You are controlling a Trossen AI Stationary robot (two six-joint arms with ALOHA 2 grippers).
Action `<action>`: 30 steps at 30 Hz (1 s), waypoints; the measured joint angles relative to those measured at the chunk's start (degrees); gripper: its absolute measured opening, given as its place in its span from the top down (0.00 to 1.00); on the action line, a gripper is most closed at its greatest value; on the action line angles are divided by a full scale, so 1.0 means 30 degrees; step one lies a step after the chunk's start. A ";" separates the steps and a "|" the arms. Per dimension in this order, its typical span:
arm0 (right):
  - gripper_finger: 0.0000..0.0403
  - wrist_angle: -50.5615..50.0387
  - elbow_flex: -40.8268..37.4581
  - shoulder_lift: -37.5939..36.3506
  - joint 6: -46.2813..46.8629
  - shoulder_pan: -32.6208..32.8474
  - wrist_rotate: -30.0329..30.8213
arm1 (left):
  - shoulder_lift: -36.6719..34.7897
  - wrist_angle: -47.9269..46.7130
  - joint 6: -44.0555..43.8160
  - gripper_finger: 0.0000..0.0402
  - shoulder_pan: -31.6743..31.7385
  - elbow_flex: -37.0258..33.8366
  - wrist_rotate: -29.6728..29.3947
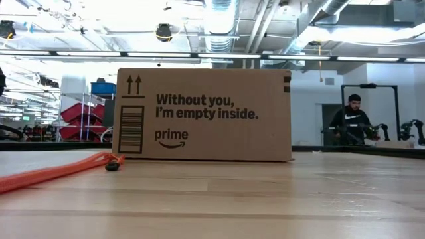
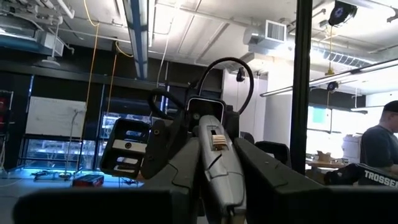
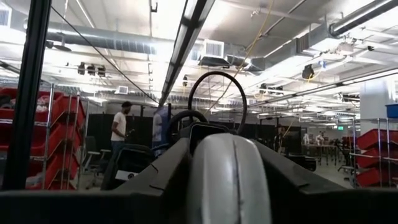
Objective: Unpack boxes
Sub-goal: Open the cardboard box with the silver cutter
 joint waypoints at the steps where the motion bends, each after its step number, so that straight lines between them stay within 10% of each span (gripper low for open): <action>1: 0.67 0.0008 -0.0006 0.0001 -0.0020 0.0000 -0.0007 | 0.0000 -0.0032 0.0018 0.85 0.0000 0.0000 0.0073; 30: 0.67 -0.0785 0.0468 -0.0401 -0.0995 -0.0036 0.0117 | -0.0699 -0.1509 0.0514 0.85 0.0233 0.0029 0.0321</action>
